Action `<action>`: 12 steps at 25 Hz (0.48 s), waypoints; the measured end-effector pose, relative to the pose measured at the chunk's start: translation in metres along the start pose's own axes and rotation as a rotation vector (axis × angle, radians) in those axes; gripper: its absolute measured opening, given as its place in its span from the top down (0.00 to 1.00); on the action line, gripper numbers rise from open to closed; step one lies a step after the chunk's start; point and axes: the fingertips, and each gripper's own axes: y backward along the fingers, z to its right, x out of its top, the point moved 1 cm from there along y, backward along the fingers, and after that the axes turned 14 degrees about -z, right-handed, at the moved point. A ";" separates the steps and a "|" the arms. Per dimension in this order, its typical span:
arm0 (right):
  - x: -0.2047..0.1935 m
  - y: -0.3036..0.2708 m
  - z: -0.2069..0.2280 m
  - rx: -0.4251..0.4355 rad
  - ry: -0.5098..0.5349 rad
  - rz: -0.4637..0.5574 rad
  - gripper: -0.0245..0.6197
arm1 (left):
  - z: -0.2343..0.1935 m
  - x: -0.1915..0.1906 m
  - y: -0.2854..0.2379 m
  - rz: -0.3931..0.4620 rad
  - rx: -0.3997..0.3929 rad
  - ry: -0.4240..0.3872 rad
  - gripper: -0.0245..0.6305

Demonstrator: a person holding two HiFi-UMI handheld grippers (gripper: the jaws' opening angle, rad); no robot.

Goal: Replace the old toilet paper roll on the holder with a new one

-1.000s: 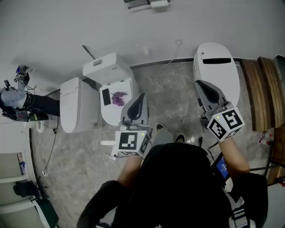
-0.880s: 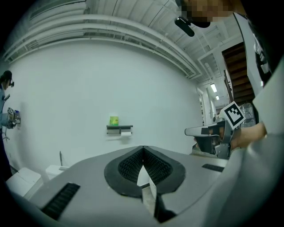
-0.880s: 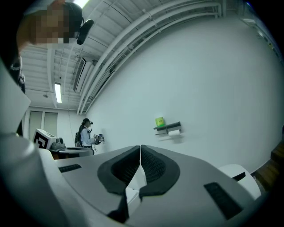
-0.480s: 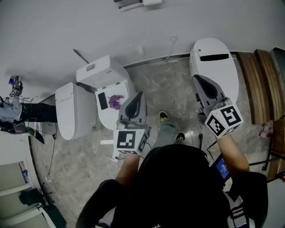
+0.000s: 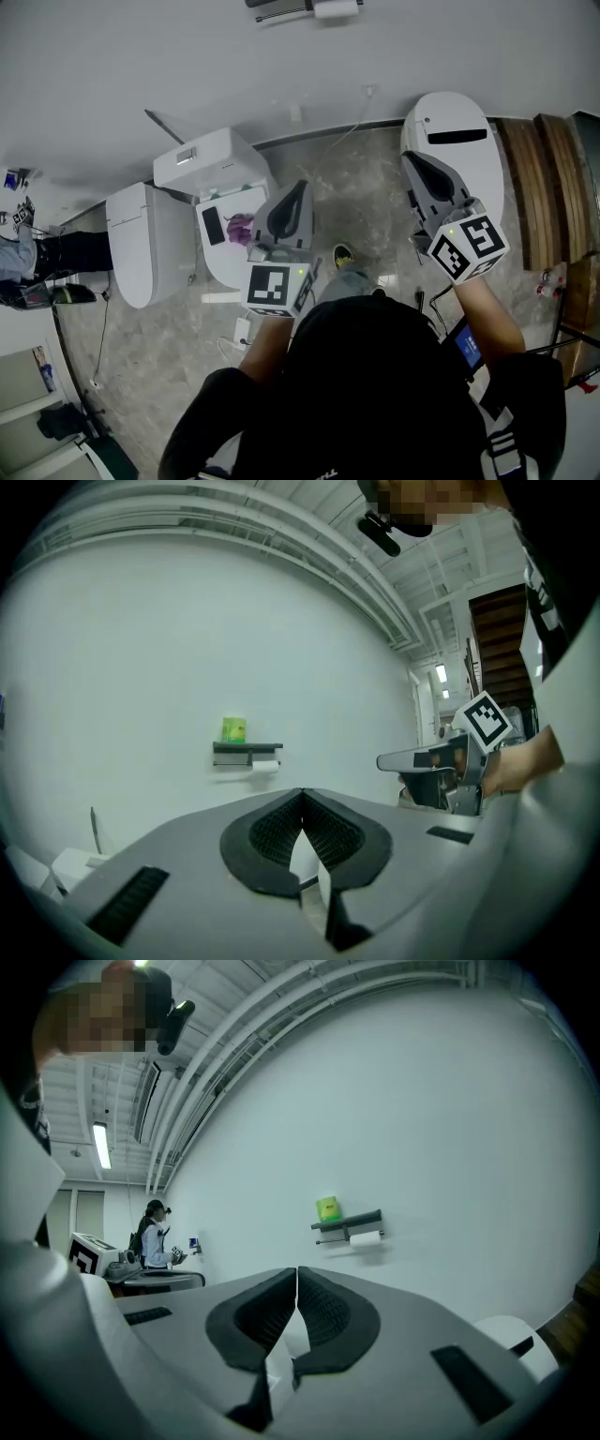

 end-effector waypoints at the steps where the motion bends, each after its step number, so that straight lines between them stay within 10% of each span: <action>1: 0.003 -0.008 0.000 0.000 0.004 -0.006 0.93 | -0.006 0.003 -0.004 0.003 -0.004 0.002 0.93; 12: 0.022 -0.063 -0.009 -0.022 0.038 -0.040 0.93 | -0.052 0.019 -0.027 0.030 -0.051 -0.023 0.93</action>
